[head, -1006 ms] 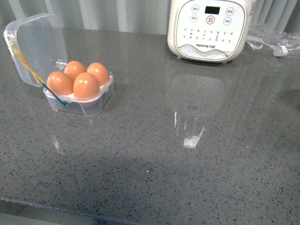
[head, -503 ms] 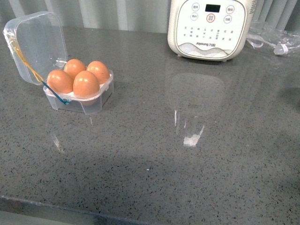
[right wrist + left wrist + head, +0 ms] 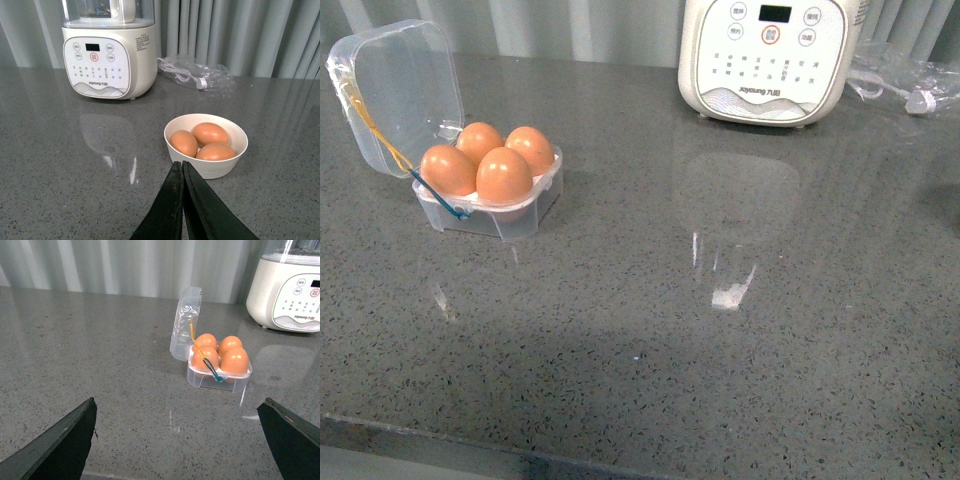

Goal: Put egg into box

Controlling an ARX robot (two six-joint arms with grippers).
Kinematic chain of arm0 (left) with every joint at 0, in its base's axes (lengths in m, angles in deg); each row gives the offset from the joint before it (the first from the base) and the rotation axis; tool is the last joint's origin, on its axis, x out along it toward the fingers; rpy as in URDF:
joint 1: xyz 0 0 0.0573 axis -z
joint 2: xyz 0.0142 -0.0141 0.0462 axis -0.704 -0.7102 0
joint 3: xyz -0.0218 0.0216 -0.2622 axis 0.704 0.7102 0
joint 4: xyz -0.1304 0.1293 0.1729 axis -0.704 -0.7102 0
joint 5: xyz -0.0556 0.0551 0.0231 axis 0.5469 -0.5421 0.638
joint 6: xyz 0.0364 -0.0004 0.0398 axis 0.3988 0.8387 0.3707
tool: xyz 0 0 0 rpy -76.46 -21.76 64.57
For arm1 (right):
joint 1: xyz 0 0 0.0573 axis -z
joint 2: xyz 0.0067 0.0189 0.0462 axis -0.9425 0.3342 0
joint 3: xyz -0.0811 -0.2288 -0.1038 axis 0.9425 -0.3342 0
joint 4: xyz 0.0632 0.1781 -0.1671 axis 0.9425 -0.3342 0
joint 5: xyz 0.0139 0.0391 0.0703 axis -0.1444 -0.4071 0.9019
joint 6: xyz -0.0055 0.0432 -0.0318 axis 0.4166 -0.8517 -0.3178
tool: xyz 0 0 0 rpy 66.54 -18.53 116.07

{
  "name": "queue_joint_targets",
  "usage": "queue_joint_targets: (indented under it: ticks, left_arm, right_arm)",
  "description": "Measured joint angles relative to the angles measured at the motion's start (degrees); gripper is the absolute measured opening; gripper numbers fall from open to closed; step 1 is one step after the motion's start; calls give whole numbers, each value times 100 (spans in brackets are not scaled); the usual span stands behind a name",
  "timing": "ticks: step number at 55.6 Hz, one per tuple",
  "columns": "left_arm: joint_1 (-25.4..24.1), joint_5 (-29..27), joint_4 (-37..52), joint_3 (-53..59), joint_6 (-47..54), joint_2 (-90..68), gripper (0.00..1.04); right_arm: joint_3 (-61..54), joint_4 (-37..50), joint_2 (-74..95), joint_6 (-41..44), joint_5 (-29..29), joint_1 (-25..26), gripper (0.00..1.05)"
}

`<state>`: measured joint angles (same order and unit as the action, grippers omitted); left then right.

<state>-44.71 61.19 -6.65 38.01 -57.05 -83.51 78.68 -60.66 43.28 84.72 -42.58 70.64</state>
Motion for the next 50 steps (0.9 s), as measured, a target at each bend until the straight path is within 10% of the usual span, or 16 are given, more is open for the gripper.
queue_joint_targets:
  ticks: [50]
  left_arm:
    - [0,0,0,0,0,2,98]
  right_arm:
    - [4,-2006,-1985,0,0,0,3]
